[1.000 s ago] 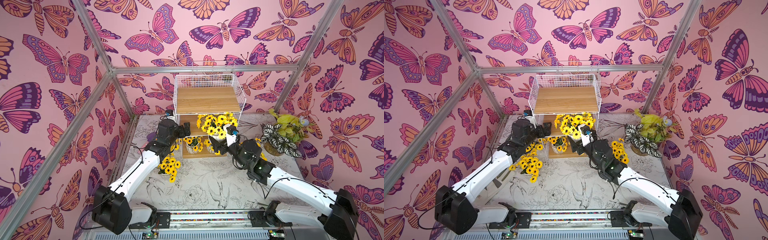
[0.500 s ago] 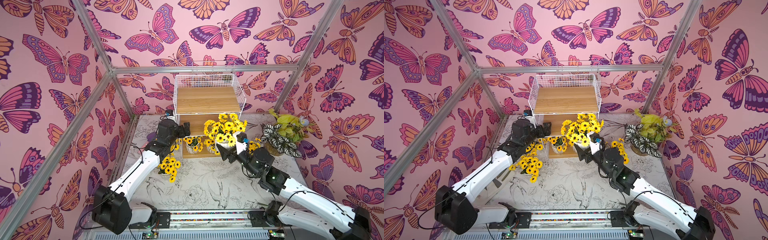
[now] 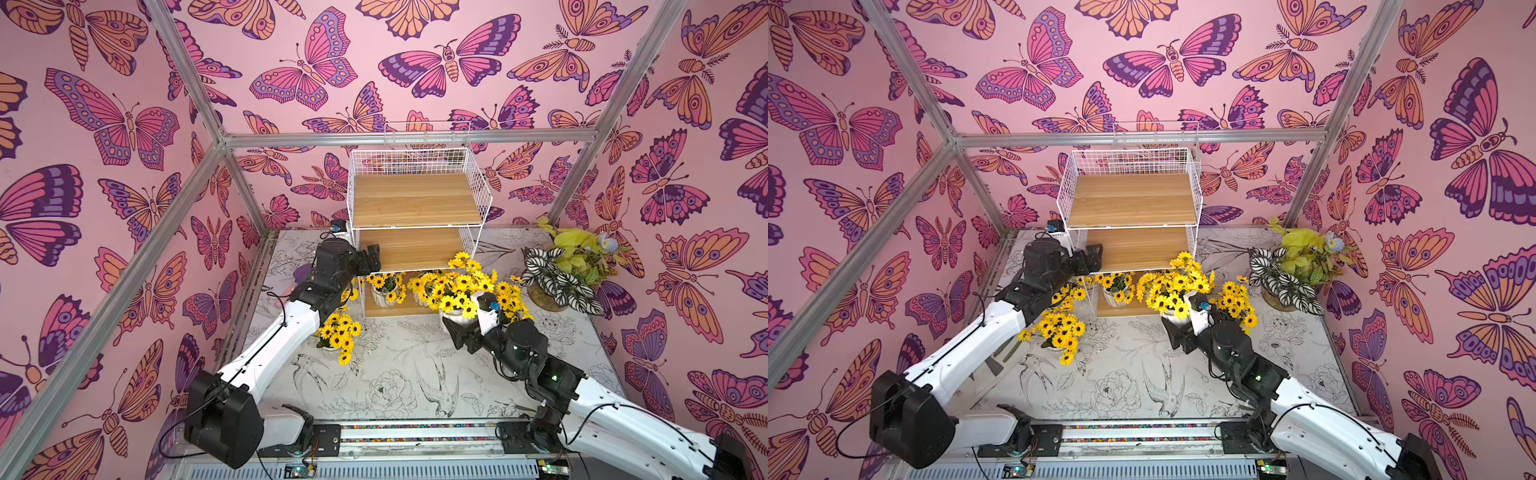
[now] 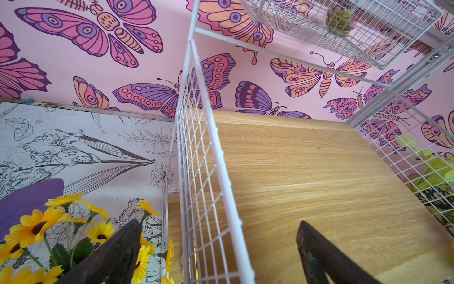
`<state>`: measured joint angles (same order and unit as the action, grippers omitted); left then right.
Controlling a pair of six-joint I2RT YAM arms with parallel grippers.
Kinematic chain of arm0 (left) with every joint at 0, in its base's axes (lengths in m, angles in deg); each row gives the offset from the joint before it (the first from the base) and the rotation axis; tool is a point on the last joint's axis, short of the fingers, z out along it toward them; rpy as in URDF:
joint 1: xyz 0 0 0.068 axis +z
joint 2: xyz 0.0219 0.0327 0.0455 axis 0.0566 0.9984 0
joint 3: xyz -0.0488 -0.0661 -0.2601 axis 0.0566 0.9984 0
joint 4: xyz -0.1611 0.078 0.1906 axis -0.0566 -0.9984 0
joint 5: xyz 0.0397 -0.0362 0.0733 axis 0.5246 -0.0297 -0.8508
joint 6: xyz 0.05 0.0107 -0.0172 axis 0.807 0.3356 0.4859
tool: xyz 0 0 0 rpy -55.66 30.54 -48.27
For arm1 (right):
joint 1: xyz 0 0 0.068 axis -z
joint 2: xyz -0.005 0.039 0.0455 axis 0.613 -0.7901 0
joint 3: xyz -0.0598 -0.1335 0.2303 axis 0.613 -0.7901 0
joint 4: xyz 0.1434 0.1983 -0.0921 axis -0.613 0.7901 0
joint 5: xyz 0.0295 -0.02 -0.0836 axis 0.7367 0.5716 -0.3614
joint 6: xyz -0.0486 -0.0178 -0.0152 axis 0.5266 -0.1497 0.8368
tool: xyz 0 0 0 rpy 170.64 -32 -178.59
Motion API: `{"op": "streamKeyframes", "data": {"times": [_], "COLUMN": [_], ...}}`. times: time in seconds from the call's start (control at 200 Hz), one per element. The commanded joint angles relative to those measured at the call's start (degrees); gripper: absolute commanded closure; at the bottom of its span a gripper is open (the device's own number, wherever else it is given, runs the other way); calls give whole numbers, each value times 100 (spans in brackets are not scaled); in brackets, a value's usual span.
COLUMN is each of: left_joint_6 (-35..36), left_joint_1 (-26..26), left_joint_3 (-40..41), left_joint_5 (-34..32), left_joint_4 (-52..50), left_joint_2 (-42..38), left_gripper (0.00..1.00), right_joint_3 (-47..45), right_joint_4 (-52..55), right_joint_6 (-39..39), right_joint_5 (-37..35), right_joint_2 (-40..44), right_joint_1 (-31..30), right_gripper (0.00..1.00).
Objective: Take the sunflower pots off the shelves
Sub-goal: Pick up the sunflower pot from the shelf, then place the sunflower pot at the center of the board.
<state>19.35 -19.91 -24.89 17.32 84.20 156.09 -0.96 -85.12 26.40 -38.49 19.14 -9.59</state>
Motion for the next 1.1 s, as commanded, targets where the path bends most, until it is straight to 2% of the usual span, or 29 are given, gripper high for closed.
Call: {"op": "streamKeyframes", "data": {"times": [0.0, 0.345, 0.646, 1.016, 1.097], "left_joint_6": [27, -54, -160, -257, -252], "left_joint_1": [57, 57, 57, -74, -131], "left_joint_3": [78, 246, 443, 816, 966], "left_joint_5": [88, 154, 233, 418, 435], "left_joint_4": [196, 256, 400, 392, 365], "left_joint_2": [51, 23, 12, -238, -584], "left_gripper": [2, 2, 2, 0, 0], "right_joint_3": [-130, -980, -1408, -1696, -1845], "right_joint_4": [-484, -1093, -1599, -1306, -1339], "right_joint_6": [-224, -662, -1020, -1274, -1354], "right_joint_5": [-304, -695, -1176, -1625, -1625], "right_joint_2": [243, -36, -794, -979, -942], "right_joint_1": [-23, -32, -24, -26, -25], "right_gripper": [93, 93, 93, 91, 90]}}
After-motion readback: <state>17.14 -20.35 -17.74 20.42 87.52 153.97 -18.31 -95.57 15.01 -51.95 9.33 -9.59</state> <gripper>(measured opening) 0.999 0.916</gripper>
